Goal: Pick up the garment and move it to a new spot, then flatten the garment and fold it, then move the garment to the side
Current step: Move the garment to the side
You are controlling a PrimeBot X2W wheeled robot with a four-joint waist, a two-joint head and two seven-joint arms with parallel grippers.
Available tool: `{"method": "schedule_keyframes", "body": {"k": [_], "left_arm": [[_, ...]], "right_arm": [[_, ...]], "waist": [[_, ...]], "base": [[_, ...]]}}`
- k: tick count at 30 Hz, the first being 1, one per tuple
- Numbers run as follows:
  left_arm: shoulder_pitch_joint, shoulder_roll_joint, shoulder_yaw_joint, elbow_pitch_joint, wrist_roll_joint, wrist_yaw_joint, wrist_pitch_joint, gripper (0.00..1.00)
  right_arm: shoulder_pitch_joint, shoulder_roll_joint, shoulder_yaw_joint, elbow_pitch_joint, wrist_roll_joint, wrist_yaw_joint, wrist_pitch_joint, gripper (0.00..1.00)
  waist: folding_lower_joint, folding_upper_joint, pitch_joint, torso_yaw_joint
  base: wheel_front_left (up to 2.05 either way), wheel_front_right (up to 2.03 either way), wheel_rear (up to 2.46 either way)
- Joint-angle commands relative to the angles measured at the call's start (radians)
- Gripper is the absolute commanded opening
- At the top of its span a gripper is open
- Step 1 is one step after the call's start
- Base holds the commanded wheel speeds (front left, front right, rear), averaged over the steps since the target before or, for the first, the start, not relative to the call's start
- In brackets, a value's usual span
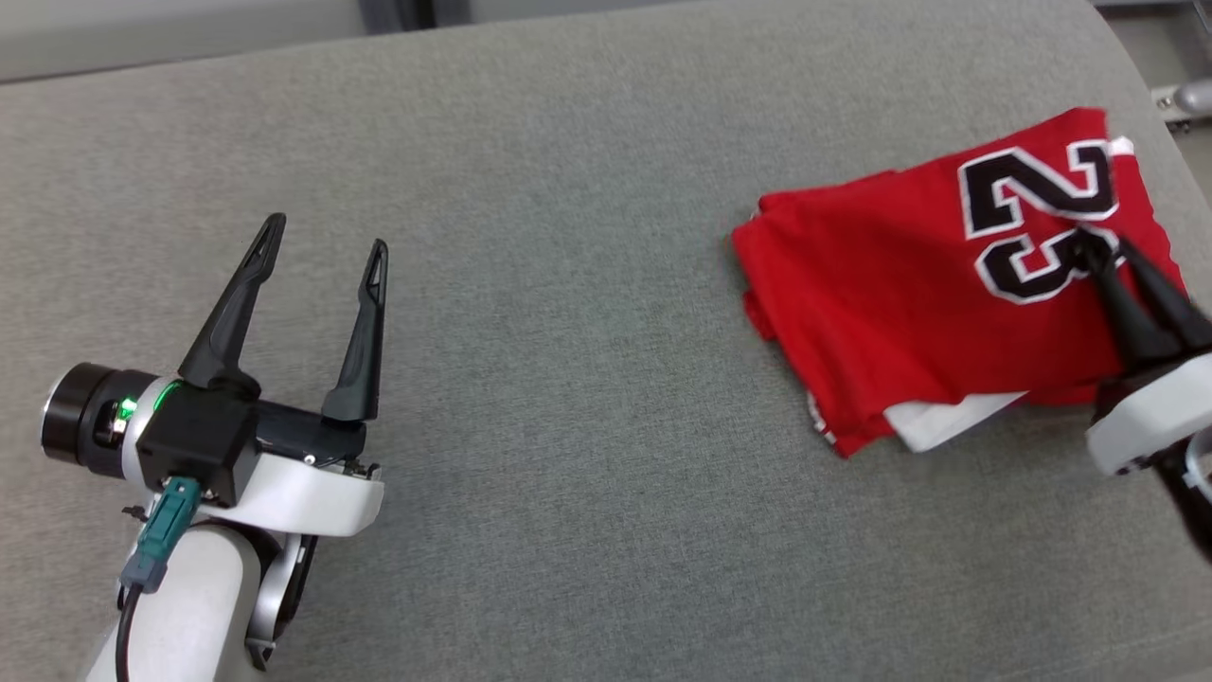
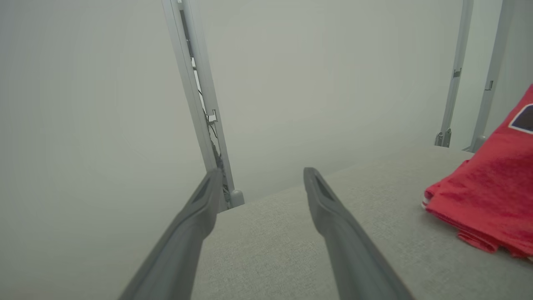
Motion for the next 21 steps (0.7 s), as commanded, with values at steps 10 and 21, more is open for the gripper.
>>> {"method": "schedule_keyframes", "body": {"k": [10, 21], "left_arm": [[-0.073, 0.013, -0.026, -0.01, 0.019, -0.02, 0.016, 1.0], [-0.11, 0.019, -0.035, 0.006, 0.015, -0.023, 0.01, 1.0]], "right_arm": [[-0.167, -0.173, 0.021, 0.187, 0.043, 0.0, -0.027, 0.0], [-0.333, -0.214, 0.061, 0.489, 0.001, 0.0, -0.101, 1.0]], "waist": [[0.0, 0.0, 0.101, -0.025], [0.0, 0.0, 0.131, -0.019]], "base": [[0.0, 0.0, 0.0], [0.0, 0.0, 0.0]]}}
